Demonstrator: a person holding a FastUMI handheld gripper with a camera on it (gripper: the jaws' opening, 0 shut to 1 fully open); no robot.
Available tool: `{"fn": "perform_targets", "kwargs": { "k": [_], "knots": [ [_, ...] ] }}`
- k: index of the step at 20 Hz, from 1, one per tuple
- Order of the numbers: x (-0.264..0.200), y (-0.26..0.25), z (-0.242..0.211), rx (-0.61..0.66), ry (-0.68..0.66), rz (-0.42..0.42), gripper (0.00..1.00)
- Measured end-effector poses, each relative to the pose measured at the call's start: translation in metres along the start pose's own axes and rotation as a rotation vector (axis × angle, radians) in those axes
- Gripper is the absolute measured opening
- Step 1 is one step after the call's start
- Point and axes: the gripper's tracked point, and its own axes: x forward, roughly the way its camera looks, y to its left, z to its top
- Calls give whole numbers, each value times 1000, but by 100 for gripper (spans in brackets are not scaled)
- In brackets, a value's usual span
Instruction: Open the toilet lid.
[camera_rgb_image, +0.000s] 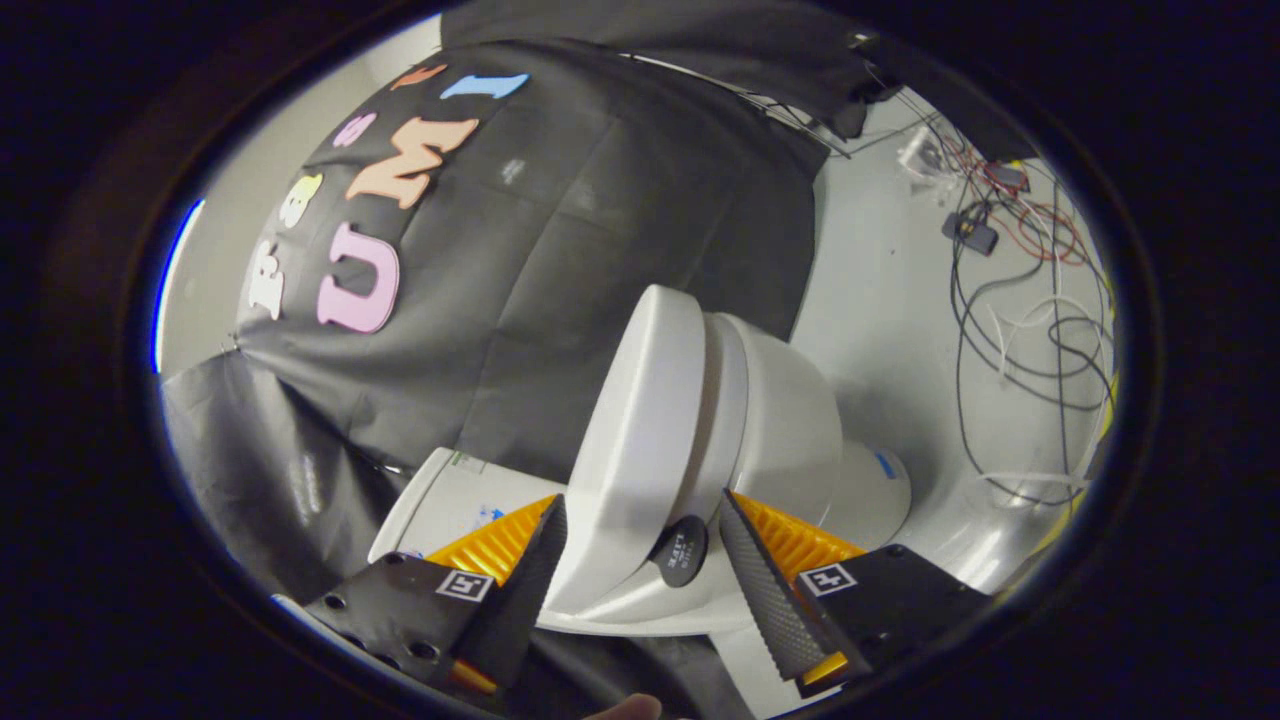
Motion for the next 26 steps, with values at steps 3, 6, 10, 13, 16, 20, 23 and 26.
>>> {"fn": "perform_targets", "kwargs": {
  "k": [3,6,10,13,16,20,23,26],
  "knots": [
    [0,-2,-2,34,-11,5,95],
    [2,-6,3,56,-20,5,95],
    [8,-10,-1,93,-10,10,95],
    [12,-3,1,166,-15,69,86],
    [8,-7,-10,217,21,63,56],
    [9,-27,-26,212,110,-44,26],
    [16,-21,-24,265,106,-32,4],
    [10,-13,-29,248,47,-80,5]
  ]
}}
